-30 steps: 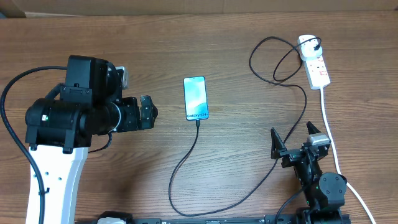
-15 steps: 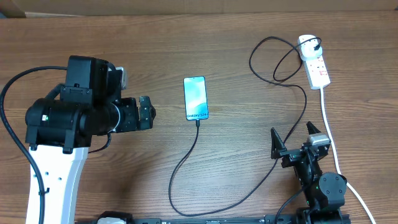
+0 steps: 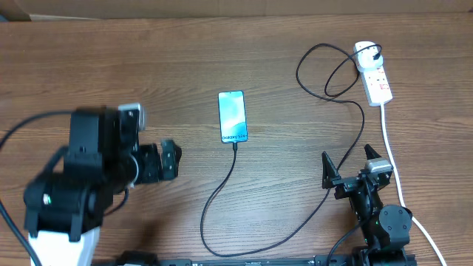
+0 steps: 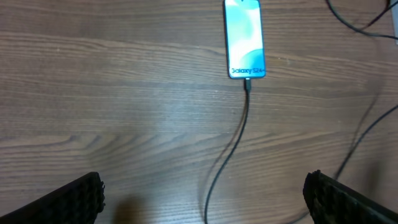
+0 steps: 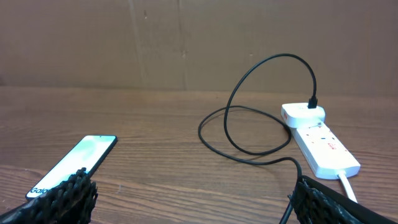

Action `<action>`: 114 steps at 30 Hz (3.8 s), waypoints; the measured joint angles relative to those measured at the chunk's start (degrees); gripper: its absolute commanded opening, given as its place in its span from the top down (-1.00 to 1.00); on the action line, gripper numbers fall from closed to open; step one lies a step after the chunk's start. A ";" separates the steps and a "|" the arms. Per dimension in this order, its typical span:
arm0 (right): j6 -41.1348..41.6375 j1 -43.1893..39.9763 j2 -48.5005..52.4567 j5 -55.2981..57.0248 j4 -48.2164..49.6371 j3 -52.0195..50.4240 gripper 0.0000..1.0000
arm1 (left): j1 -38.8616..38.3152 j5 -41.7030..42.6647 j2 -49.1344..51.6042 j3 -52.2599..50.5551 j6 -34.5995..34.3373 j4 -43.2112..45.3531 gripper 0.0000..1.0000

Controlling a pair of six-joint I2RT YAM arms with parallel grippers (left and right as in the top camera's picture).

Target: Plug charger to phone and switch on socket

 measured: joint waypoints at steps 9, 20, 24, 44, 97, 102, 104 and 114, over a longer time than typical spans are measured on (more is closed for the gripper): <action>-0.02 0.00 0.00 0.00 -0.04 0.00 -1.00 | 5.16 2.62 -15.50 -20.37 4.39 14.53 -0.99; -0.02 0.00 0.00 0.00 -0.02 0.00 -1.00 | 9.18 8.41 -33.05 -39.43 9.70 28.15 -0.99; -0.02 0.00 0.00 0.00 -0.04 0.00 -1.00 | 9.94 10.36 -38.60 -45.11 10.32 32.61 -0.99; -0.02 0.00 0.00 0.00 -0.04 0.00 -1.00 | 10.23 12.44 -55.04 -63.65 10.56 51.54 -0.99; -0.02 0.00 0.00 -0.02 -0.04 0.00 -1.00 | 10.23 -14.93 -57.66 -75.38 11.82 72.08 -0.99; -0.02 0.00 0.00 0.00 -0.04 0.00 -1.00 | 10.23 -14.40 -57.66 -75.38 12.98 72.00 -0.99; 0.00 0.00 0.00 -0.02 -0.04 0.00 -1.00 | 10.23 -14.05 -57.66 -75.38 13.68 71.89 -0.99; -0.02 0.00 0.00 0.00 -0.02 0.00 -1.00 | 10.23 -13.84 -57.66 -75.38 14.84 71.89 -0.99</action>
